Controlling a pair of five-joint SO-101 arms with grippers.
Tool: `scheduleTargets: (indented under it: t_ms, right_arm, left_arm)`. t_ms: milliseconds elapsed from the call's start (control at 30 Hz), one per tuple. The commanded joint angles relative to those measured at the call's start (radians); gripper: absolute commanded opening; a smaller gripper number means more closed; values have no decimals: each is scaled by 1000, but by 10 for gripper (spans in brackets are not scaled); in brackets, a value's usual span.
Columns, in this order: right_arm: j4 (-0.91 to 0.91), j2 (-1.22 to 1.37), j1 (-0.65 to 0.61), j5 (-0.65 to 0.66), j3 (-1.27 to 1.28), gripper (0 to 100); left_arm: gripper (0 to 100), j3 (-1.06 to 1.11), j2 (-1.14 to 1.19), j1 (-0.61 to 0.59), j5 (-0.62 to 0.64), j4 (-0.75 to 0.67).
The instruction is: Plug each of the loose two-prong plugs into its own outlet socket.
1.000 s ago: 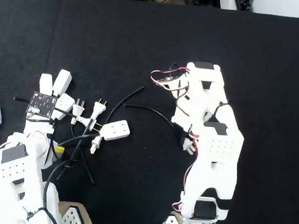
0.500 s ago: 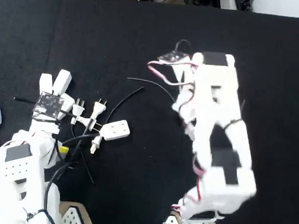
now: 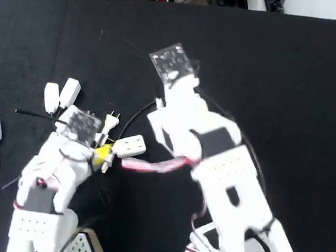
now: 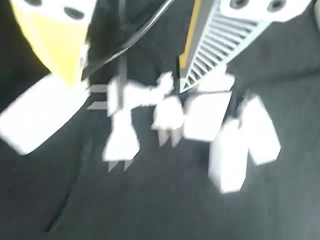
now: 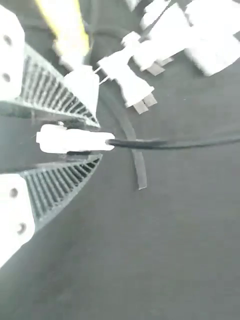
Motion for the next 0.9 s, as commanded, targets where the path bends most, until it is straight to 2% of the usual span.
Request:
scheduleTargets:
  t_ms: [0, 100, 300, 500, 667, 867]
  right_arm:
    - [-232, -182, -49, -141, 150, 12]
    - [-373, -262, -74, -222, 272, 11]
    - [-566, -367, -157, -235, 426, 11]
    - [-569, -381, -218, -245, 478, 11]
    - [-560, -381, -247, -341, 489, 11]
    - [-416, -381, -245, -342, 444, 11]
  left_arm:
    - [296, 70, -193, 127, 89, -48]
    - [296, 68, -141, 134, 129, -144]
    - [299, 54, -198, 148, 213, -198]
    - [300, 47, -192, 176, 261, -207]
    - [300, 47, -192, 203, 261, -207]
    - [299, 51, -192, 157, 302, -270]
